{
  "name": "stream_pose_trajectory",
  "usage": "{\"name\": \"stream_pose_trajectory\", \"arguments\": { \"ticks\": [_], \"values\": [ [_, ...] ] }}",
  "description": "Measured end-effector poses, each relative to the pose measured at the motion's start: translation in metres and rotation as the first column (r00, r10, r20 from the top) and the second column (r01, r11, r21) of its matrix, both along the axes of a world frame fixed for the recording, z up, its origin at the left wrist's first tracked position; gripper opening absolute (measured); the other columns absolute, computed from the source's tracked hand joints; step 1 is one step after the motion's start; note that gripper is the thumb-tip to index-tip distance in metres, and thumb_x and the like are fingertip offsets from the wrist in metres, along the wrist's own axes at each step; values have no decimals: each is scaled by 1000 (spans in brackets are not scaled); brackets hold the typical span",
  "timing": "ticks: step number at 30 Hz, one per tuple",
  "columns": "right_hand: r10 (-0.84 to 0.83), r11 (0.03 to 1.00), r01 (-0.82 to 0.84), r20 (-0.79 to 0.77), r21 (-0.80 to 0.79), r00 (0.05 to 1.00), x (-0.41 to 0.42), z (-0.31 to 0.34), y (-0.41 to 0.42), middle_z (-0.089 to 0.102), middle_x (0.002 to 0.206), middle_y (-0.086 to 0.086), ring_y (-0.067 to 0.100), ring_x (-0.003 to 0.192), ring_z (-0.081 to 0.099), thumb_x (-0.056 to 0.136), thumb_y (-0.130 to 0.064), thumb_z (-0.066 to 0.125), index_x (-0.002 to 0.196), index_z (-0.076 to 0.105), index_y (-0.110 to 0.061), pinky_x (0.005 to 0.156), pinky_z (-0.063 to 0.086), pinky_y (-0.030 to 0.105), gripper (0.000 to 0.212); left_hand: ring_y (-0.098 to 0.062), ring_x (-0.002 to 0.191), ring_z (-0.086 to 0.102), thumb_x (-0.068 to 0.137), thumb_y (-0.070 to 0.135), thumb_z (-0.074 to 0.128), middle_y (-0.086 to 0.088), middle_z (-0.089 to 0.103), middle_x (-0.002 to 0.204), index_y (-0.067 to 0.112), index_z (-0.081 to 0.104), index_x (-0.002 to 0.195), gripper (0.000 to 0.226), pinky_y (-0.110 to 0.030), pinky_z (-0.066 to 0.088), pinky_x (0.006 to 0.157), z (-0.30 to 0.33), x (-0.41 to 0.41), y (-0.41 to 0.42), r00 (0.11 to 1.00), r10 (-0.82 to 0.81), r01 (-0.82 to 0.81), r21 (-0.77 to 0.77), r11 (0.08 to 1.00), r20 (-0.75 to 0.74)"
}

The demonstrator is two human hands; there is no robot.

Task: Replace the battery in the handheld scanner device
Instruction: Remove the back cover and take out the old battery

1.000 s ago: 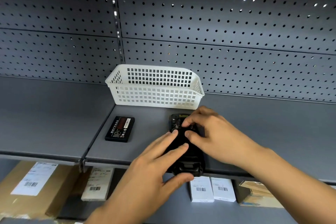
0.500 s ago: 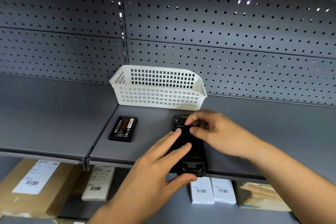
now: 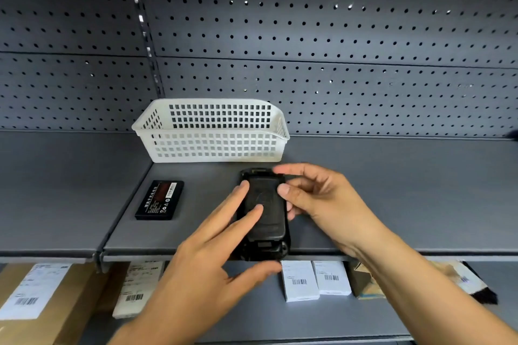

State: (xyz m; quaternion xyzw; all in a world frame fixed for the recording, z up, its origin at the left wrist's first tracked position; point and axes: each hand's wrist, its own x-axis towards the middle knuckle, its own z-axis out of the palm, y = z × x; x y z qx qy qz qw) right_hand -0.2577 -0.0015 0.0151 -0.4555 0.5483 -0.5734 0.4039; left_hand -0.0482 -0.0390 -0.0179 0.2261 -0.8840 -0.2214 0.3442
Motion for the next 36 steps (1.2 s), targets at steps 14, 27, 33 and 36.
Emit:
{"name": "stream_pose_trajectory", "arguments": {
  "ticks": [14, 27, 33, 36],
  "values": [
    [-83, 972, 113, -151, 207, 985, -106, 12, 72, 61, 71, 16, 14, 50, 54, 88, -1, 61, 109, 68, -4, 50, 51, 19, 22, -8, 150, 2, 96, 51, 46, 1, -2, 166, 23, 25, 152, 66, -2, -11, 102, 26, -118, 64, 958, -122, 111, 57, 992, 259],
    [-73, 944, 309, -842, 114, 534, -97, 1, 68, 59, 91, -5, 1, 72, 54, 88, -22, 64, 109, 71, -32, 68, 36, -3, 25, -19, 120, 63, 86, 51, 40, -9, 65, 132, 16, 66, 123, 58, -30, 57, 85, 12, -124, 59, 844, 6, 66, -114, 991, 536],
    [-49, 951, 285, -855, 117, 516, -96, 0, 71, 59, 100, -2, -3, 69, 54, 86, -20, 66, 107, 72, -28, 68, 35, -2, 23, -17, 119, 63, 85, 51, 41, -6, 67, 129, 18, 68, 119, 54, -27, 56, 85, 10, -124, 59, 865, 27, 67, -169, 983, 500],
    [-39, 950, 285, -859, 126, 510, -95, 1, 71, 61, 96, -2, -3, 72, 55, 86, -19, 66, 108, 72, -27, 68, 35, -3, 24, -18, 125, 55, 90, 48, 46, -3, 60, 136, 21, 62, 122, 46, -28, 49, 96, 9, -122, 57, 900, 6, 59, -136, 989, 437]
  ]
}}
